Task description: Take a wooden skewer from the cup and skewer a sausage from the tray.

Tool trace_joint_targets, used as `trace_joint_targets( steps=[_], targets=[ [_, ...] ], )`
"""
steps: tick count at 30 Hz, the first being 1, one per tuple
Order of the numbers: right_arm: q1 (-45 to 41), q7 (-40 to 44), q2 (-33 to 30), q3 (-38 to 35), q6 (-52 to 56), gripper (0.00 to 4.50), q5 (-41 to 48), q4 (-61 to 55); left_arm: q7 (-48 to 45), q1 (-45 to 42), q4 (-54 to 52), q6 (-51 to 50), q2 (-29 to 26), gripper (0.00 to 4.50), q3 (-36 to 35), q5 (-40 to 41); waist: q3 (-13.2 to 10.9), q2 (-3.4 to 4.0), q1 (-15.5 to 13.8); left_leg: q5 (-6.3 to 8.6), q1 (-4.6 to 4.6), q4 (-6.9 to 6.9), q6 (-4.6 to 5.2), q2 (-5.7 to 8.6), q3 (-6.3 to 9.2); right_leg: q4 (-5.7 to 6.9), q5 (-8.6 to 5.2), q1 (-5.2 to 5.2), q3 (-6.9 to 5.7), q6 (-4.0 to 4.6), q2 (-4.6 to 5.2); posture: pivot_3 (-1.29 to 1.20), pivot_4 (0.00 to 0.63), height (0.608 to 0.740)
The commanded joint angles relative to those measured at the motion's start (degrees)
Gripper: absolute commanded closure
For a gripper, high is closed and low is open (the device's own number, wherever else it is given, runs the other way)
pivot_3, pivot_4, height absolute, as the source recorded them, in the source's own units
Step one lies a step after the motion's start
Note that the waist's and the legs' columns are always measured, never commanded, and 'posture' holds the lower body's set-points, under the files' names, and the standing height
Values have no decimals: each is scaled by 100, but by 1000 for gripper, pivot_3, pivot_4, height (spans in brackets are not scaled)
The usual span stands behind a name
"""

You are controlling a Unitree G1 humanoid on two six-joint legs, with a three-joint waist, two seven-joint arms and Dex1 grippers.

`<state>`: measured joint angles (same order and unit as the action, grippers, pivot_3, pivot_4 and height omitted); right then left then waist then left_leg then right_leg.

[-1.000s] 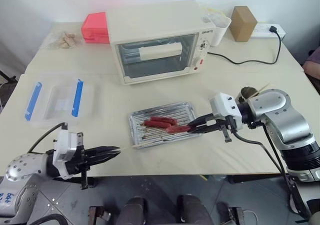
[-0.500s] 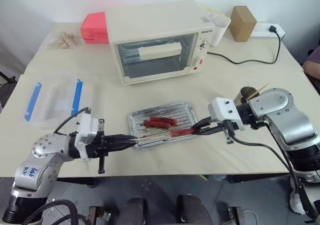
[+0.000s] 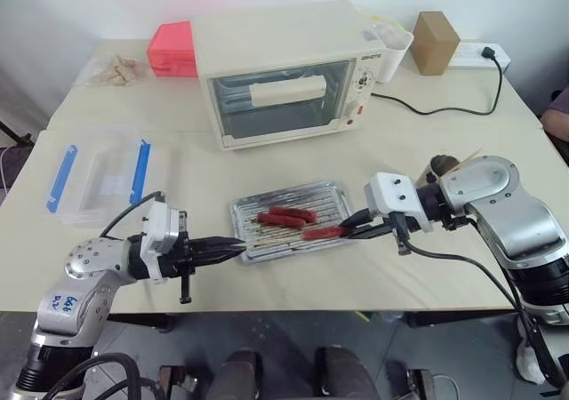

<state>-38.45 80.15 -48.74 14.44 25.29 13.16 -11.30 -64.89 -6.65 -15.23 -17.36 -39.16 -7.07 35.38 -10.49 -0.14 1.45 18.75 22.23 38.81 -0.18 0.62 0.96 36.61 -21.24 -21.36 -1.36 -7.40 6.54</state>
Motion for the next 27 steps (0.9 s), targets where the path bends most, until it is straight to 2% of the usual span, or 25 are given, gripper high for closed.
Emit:
trace_joint_targets(
  steps=[1,17,27],
  targets=[
    [-30,-28,-55,-54,52,4136,56,-248,55,-58,-150,91,50,4500,14,-17,0,0,0,0,0,0,0,0,0,0,0,0,0,0,0,0,150,740],
    [-210,-236,25,197,362,4136,-93,-618,312,-133,-185,120,184,4500,296,-284,0,0,-1,0,0,6,0,0,0,6,0,0,0,0,0,0,150,740],
    [-412,-479,216,544,1145,4136,-262,-995,624,-749,-43,-64,871,4500,1083,-632,0,0,-18,0,3,13,0,5,1,21,0,-4,-3,0,-2,0,150,740]
  ],
)
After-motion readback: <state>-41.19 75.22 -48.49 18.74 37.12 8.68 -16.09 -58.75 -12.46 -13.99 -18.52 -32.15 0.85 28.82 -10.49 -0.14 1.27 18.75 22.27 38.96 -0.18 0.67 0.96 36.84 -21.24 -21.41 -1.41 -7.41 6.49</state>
